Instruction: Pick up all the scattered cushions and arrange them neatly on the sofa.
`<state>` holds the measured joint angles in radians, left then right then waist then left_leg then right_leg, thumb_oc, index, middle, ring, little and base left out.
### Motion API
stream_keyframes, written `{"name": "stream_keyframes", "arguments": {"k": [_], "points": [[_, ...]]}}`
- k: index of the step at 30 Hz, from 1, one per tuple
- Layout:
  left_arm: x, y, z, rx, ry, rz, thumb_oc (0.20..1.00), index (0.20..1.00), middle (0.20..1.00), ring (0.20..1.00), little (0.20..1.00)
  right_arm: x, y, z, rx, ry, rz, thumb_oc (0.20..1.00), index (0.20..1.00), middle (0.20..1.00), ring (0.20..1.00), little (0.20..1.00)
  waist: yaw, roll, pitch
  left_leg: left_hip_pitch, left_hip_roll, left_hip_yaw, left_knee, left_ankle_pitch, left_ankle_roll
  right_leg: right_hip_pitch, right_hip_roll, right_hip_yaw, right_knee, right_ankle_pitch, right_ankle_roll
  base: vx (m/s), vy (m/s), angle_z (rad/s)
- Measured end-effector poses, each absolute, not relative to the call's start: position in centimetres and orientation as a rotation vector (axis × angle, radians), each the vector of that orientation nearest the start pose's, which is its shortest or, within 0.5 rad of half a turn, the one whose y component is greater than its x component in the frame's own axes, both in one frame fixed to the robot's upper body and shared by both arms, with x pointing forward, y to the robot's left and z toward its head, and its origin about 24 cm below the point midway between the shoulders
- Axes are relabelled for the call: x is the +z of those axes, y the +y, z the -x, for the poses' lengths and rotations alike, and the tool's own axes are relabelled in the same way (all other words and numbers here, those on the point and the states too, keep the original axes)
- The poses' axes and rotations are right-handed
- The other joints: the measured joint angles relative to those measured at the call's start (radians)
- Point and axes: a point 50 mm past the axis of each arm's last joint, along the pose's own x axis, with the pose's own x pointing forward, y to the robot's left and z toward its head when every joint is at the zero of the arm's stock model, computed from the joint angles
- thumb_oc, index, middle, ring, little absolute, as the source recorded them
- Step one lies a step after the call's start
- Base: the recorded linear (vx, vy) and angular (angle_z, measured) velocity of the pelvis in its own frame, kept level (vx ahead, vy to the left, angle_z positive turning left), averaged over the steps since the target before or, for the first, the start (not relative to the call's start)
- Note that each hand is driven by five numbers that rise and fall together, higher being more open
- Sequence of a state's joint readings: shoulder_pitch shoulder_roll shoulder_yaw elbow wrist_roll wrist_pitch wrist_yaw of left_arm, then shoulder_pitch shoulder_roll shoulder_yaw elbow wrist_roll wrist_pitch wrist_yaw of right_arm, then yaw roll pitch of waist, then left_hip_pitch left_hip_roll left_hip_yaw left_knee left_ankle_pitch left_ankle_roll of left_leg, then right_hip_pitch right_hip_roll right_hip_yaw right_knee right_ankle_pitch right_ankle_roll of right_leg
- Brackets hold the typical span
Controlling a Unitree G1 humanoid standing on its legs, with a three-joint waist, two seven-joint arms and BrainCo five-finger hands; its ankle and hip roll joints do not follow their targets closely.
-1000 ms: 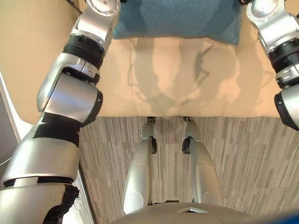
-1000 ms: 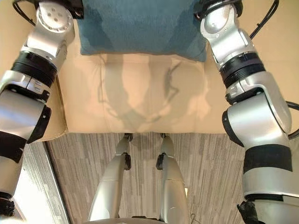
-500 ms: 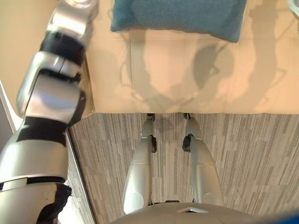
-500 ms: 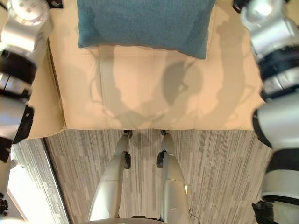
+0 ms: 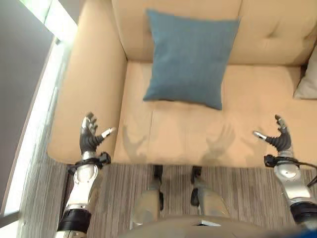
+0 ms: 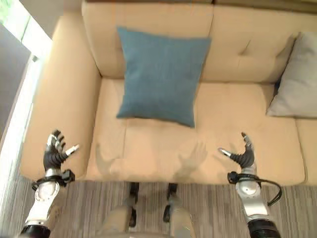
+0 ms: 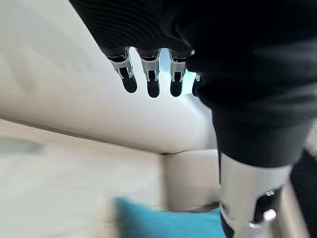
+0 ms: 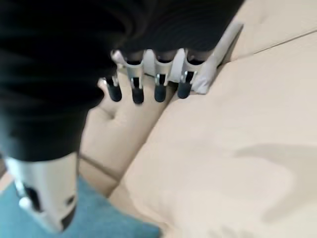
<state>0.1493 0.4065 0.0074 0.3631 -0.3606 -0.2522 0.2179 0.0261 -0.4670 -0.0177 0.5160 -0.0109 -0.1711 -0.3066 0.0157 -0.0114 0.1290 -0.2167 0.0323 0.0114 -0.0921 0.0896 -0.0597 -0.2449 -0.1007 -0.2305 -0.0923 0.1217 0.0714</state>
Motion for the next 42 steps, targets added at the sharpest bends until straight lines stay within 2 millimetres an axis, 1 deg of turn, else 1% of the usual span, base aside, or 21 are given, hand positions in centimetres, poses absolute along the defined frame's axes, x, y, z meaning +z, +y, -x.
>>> {"name": "stream_keyframes", "arguments": {"k": [6, 9, 11, 12, 14, 19, 23, 24, 25, 26, 28, 29, 31, 35, 36, 37, 38, 39, 40, 41, 42], "points": [[-10.6, 27.3, -12.9, 0.320, 0.708, -0.191, 1.000, 1.000, 1.000, 1.000, 1.000, -7.6, -28.2, -19.2, -0.187, 0.574, 0.607, 1.000, 1.000, 1.000, 1.000, 1.000, 0.001, 0.017, -0.050, 0.119, 0.002, 0.007, 0.000, -0.017, 0.011, 0.115, 0.001, 0.003, -0.005, -0.017, 0.004, 0.00, -0.022, -0.02], [-15.5, 25.3, -6.1, 0.341, 1.105, -0.146, 1.000, 1.000, 1.000, 1.000, 1.000, -12.6, -27.4, -13.5, -0.101, 0.896, 0.611, 1.000, 1.000, 1.000, 1.000, 1.000, 0.005, 0.017, -0.099, 0.175, 0.008, 0.011, -0.002, -0.040, 0.018, 0.169, 0.006, 0.008, -0.005, -0.026, -0.001, 0.04, -0.062, -0.04], [-16.2, 24.9, -4.4, 0.332, 1.193, -0.154, 1.000, 1.000, 1.000, 1.000, 1.000, -13.9, -27.1, -11.5, -0.083, 1.005, 0.614, 1.000, 1.000, 1.000, 1.000, 1.000, 0.009, 0.013, -0.112, 0.190, 0.012, 0.011, -0.001, -0.043, 0.021, 0.185, 0.011, 0.008, -0.005, -0.028, -0.005, 0.05, -0.069, -0.05], [-16.4, 24.9, -2.5, 0.331, 1.268, -0.168, 1.000, 1.000, 1.000, 1.000, 1.000, -15.0, -26.9, -8.3, -0.072, 1.131, 0.596, 1.000, 1.000, 1.000, 1.000, 1.000, 0.028, 0.009, -0.122, 0.223, 0.022, 0.013, -0.005, -0.048, 0.021, 0.214, 0.020, 0.013, -0.005, -0.031, -0.008, 0.06, -0.096, -0.06], [-16.4, 25.0, -2.0, 0.336, 1.279, -0.171, 1.000, 1.000, 1.000, 1.000, 1.000, -15.3, -26.8, -7.1, -0.082, 1.167, 0.576, 1.000, 1.000, 1.000, 1.000, 1.000, 0.030, 0.014, -0.140, 0.233, 0.035, 0.016, -0.006, -0.050, 0.020, 0.221, 0.032, 0.014, -0.005, -0.037, -0.017, -0.02, -0.148, -0.08], [-16.1, 25.0, -5.0, 0.295, 1.195, -0.192, 1.000, 1.000, 1.000, 1.000, 1.000, -15.1, -27.4, -7.3, -0.151, 1.167, 0.527, 1.000, 1.000, 1.000, 1.000, 1.000, 0.031, 0.032, -0.122, 0.211, 0.085, 0.004, 0.028, -0.038, 0.020, 0.237, 0.080, -0.008, -0.002, -0.047, -0.038, -0.15, -0.110, 0.16], [-15.8, 24.3, -8.3, 0.269, 1.123, -0.185, 1.000, 1.000, 1.000, 1.000, 1.000, -14.0, -28.8, -10.0, -0.176, 1.103, 0.562, 1.000, 1.000, 1.000, 1.000, 1.000, 0.036, 0.061, -0.038, 0.131, 0.099, -0.029, 0.133, -0.092, -0.037, 0.212, 0.098, -0.036, 0.004, -0.047, -0.052, -0.14, 0.011, 0.08], [-15.8, 24.3, -8.3, 0.268, 1.123, -0.185, 1.000, 1.000, 1.000, 1.000, 1.000, -14.0, -28.8, -10.0, -0.171, 1.103, 0.565, 1.000, 1.000, 1.000, 1.000, 1.000, 0.032, 0.048, -0.034, 0.136, 0.087, -0.031, 0.142, -0.117, -0.044, 0.207, 0.078, -0.044, -0.007, -0.038, -0.077, -0.12, 0.118, -0.02], [-15.8, 24.3, -8.5, 0.265, 1.126, -0.188, 1.000, 1.000, 1.000, 1.000, 1.000, -14.0, -28.6, -10.4, -0.147, 1.111, 0.582, 1.000, 1.000, 1.000, 1.000, 1.000, 0.033, 0.000, -0.015, 0.127, 0.029, -0.042, 0.241, -0.125, -0.043, 0.204, 0.022, -0.060, -0.006, -0.012, -0.134, -0.07, 0.179, -0.03], [-15.8, 24.0, -8.6, 0.242, 1.133, -0.182, 1.000, 1.000, 1.000, 1.000, 1.000, -13.6, -29.3, -10.9, -0.158, 1.104, 0.603, 1.000, 1.000, 1.000, 1.000, 1.000, 0.010, -0.025, -0.010, 0.167, -0.006, -0.048, 0.346, -0.170, -0.045, 0.218, -0.014, -0.069, -0.006, -0.006, -0.117, -0.04, 0.154, 0.06], [-15.8, 23.5, -9.2, 0.199, 1.121, -0.203, 1.000, 1.000, 1.000, 1.000, 1.000, -13.3, -30.4, -10.5, -0.181, 1.121, 0.621, 1.000, 1.000, 1.000, 1.000, 1.000, -0.020, -0.003, -0.032, 0.229, 0.021, -0.044, 0.267, -0.189, -0.028, 0.215, -0.003, -0.092, -0.003, -0.005, -0.095, -0.07, 0.152, 0.41], [-15.6, 22.7, -10.6, 0.160, 1.083, -0.213, 1.000, 1.000, 1.000, 1.000, 1.000, -13.1, -30.9, -10.4, -0.213, 1.132, 0.610, 1.000, 1.000, 1.000, 1.000, 1.000, -0.028, 0.021, -0.048, 0.273, 0.029, -0.046, 0.132, -0.197, 0.001, 0.187, 0.007, -0.094, 0.005, 0.009, -0.069, -0.13, 0.216, 0.33], [-15.5, 22.8, -11.1, 0.154, 1.079, -0.220, 1.000, 1.000, 1.000, 1.000, 1.000, -13.6, -29.8, -10.8, -0.191, 1.137, 0.569, 1.000, 1.000, 1.000, 1.000, 1.000, -0.021, -0.019, -0.055, 0.288, -0.026, -0.035, 0.064, -0.148, 0.040, 0.160, -0.043, -0.073, 0.009, 0.037, -0.037, -0.14, 0.193, 0.00], [-15.4, 24.0, -10.3, 0.163, 1.100, -0.258, 1.000, 1.000, 1.000, 1.000, 1.000, -13.4, -30.2, -11.1, -0.209, 1.148, 0.556, 1.000, 1.000, 1.000, 1.000, 1.000, -0.015, -0.051, -0.048, 0.279, -0.122, -0.006, 0.036, -0.115, 0.104, 0.097, -0.136, -0.025, 0.053, 0.079, 0.025, -0.20, 0.170, -0.16], [-15.3, 24.7, -10.3, 0.171, 1.101, -0.277, 1.000, 1.000, 1.000, 1.000, 1.000, -13.4, -30.2, -11.2, -0.207, 1.150, 0.554, 1.000, 1.000, 1.000, 1.000, 1.000, -0.010, -0.059, -0.039, 0.270, -0.142, 0.009, 0.044, -0.111, 0.116, 0.078, -0.154, -0.015, 0.064, 0.107, 0.047, -0.25, 0.132, -0.49], [-15.0, 25.7, -10.3, 0.184, 1.099, -0.303, 1.000, 1.000, 1.000, 1.000, 1.000, -13.0, -30.3, -12.4, -0.210, 1.133, 0.556, 1.000, 1.000, 1.000, 1.000, 1.000, 0.001, -0.055, -0.019, 0.233, -0.146, 0.053, 0.082, -0.117, 0.141, 0.035, -0.157, 0.005, 0.064, 0.205, 0.086, -0.21, 0.083, -0.44], [-14.8, 26.2, -10.6, 0.195, 1.094, -0.313, 1.000, 1.000, 1.000, 1.000, 1.000, -12.7, -30.4, -13.2, -0.215, 1.117, 0.559, 1.000, 1.000, 1.000, 1.000, 1.000, 0.001, -0.035, -0.003, 0.215, -0.131, 0.058, 0.083, -0.109, 0.163, 0.024, -0.151, 0.005, 0.101, 0.171, 0.127, -0.19, 0.024, -0.27], [-14.4, 26.6, -11.2, 0.205, 1.073, -0.320, 1.000, 1.000, 1.000, 1.000, 1.000, -12.8, -30.7, -12.9, -0.220, 1.149, 0.562, 1.000, 1.000, 1.000, 1.000, 1.000, 0.015, -0.003, 0.007, 0.213, -0.092, 0.053, 0.073, -0.087, 0.178, 0.005, -0.105, 0.020, 0.365, -0.025, 0.100, -0.13, -0.009, -0.01], [-14.3, 26.9, -11.3, 0.208, 1.066, -0.329, 1.000, 1.000, 1.000, 1.000, 1.000, -12.9, -30.7, -12.6, -0.220, 1.157, 0.561, 1.000, 1.000, 1.000, 1.000, 1.000, 0.036, -0.005, 0.003, 0.217, -0.081, 0.056, 0.071, -0.084, 0.168, 0.009, -0.085, 0.028, 0.475, -0.131, 0.096, -0.09, -0.119, -0.12], [-14.1, 27.5, -11.3, 0.218, 1.065, -0.340, 1.000, 1.000, 1.000, 1.000, 1.000, -12.9, -30.7, -12.5, -0.218, 1.159, 0.560, 1.000, 1.000, 1.000, 1.000, 1.000, 0.053, -0.014, -0.005, 0.208, -0.083, 0.061, 0.067, -0.089, 0.157, 0.037, -0.076, 0.026, 0.492, -0.198, 0.097, -0.05, -0.106, -0.28], [-14.2, 27.9, -10.4, 0.229, 1.092, -0.349, 1.000, 1.000, 1.000, 1.000, 1.000, -12.7, -30.7, -13.2, -0.221, 1.138, 0.560, 1.000, 1.000, 1.000, 1.000, 1.000, 0.063, -0.051, -0.021, 0.202, -0.092, 0.074, 0.059, -0.075, 0.146, 0.102, -0.080, 0.017, 0.413, -0.241, 0.089, -0.04, -0.187, -0.30]]}}
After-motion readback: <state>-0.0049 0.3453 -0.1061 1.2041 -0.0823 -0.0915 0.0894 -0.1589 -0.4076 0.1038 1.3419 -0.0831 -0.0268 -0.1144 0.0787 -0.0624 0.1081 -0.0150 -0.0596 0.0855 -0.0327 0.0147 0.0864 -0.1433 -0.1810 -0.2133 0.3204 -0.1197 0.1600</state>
